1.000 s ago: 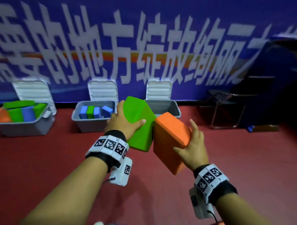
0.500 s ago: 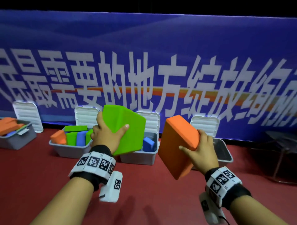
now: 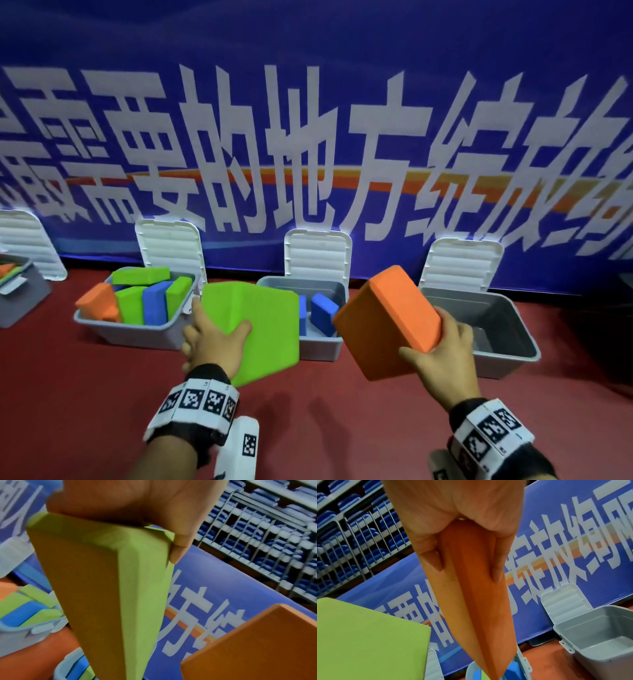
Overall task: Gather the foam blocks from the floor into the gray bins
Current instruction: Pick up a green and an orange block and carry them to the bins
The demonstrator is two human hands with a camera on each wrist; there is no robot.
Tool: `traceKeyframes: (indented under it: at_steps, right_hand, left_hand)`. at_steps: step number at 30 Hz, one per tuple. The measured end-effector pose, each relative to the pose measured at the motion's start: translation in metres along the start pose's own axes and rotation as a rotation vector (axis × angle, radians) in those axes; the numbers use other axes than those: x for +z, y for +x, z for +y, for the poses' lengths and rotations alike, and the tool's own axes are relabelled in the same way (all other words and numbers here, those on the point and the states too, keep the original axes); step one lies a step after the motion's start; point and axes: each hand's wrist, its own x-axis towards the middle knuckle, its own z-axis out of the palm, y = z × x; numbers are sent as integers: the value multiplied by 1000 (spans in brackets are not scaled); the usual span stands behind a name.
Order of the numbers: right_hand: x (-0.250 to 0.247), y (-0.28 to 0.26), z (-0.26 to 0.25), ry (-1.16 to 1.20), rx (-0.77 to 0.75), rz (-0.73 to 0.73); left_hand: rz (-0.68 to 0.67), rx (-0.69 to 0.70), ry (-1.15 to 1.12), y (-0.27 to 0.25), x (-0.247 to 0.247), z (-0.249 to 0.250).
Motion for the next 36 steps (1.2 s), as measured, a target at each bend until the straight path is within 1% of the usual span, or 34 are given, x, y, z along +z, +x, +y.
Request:
traceKeyframes:
  at_steps: [3, 6, 11, 16, 19, 23, 25, 28, 32, 36]
  right_hand:
    - [25, 52, 7, -6, 65, -31]
    - [57, 107, 5, 0, 70, -75]
    - [108, 168, -8, 42, 70, -108]
    - [182, 223, -9, 13, 59, -134]
    - [240, 254, -5, -38, 96, -179]
    - [321, 292, -8, -99, 223, -232]
    - [361, 309, -8, -103, 297, -259]
    - [417, 332, 3, -133, 364, -273]
    - [485, 360, 42, -197, 445, -274]
    - [536, 385, 86, -208, 473, -331]
  left_hand:
    - [-6, -80, 30, 37, 18, 2]
    - [22, -104, 63, 79, 33, 10]
    - [13, -125, 41, 146, 61, 24]
    - [-25, -147, 51, 236, 98, 14]
    - [-70, -164, 86, 303, 124, -4]
    - [-204, -226, 153, 394, 156, -31]
    - [-245, -249, 181, 435, 173, -43]
    - [-315, -279, 218, 485, 207, -65]
    - [-409, -317, 257, 535, 271, -107]
    - [-479, -321, 338, 560, 328, -144]
